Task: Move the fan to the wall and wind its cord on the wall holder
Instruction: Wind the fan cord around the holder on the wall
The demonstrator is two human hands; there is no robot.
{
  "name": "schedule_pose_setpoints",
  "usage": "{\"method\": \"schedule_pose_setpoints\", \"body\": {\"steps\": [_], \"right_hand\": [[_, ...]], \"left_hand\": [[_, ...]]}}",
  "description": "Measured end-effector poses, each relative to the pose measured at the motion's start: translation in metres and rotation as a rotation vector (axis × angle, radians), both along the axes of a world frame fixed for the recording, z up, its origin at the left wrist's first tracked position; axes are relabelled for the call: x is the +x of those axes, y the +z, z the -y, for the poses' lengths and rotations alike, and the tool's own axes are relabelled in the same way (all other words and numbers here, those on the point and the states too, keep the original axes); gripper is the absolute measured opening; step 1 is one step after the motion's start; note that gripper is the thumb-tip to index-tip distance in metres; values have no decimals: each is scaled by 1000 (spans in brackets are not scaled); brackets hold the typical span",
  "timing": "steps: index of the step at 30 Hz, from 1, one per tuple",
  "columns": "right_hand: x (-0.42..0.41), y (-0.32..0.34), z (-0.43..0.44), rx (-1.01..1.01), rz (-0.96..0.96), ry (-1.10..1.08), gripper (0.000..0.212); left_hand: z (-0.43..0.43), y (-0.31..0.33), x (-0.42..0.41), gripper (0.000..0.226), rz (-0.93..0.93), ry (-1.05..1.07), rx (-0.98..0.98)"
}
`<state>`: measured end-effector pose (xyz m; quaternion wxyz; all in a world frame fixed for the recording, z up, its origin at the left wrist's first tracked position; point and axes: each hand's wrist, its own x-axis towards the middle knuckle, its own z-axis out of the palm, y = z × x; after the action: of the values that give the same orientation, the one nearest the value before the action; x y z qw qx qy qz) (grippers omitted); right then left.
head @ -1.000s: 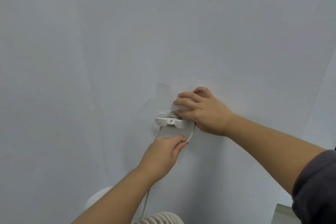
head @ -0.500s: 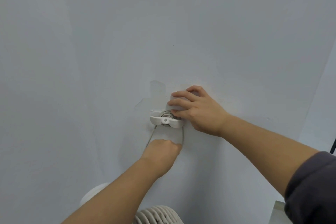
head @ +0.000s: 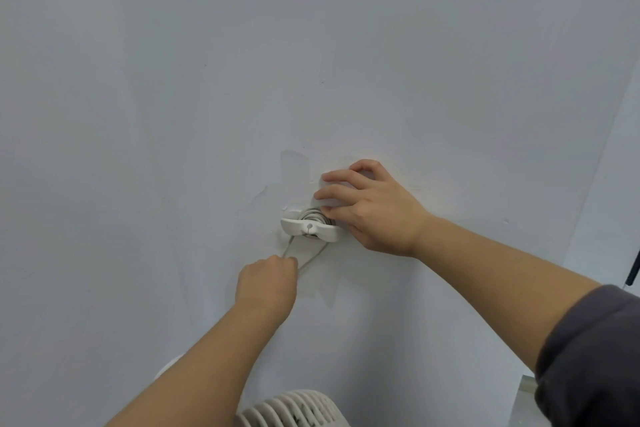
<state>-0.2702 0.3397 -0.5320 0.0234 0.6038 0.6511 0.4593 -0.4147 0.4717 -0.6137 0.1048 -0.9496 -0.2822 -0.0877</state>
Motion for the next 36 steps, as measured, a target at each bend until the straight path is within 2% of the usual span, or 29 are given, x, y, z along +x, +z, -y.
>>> {"method": "schedule_pose_setpoints", "body": {"steps": [1,4,7,14,27,36], "right_hand": [[0,0,0,1,-1,5,20],[-1,0,0,7,0,8,20],[0,0,0,13,-6,10,22],[0,-1,0,17,-6,15,24],[3,-3,-2,27,14,9,24],[2,-3,-3,31,-5,32,23]], "left_hand": [[-3,-2,-3,20,81,9,-63],[-15,-5,-11,32,342,49,-299],[-23,-4,-16,35,510,98,-419],[-32,4,-4,32,670,166,-494],[-33,22,13,22,987,121,-434],[-30,33,16,18,1182,-95,-679]]}}
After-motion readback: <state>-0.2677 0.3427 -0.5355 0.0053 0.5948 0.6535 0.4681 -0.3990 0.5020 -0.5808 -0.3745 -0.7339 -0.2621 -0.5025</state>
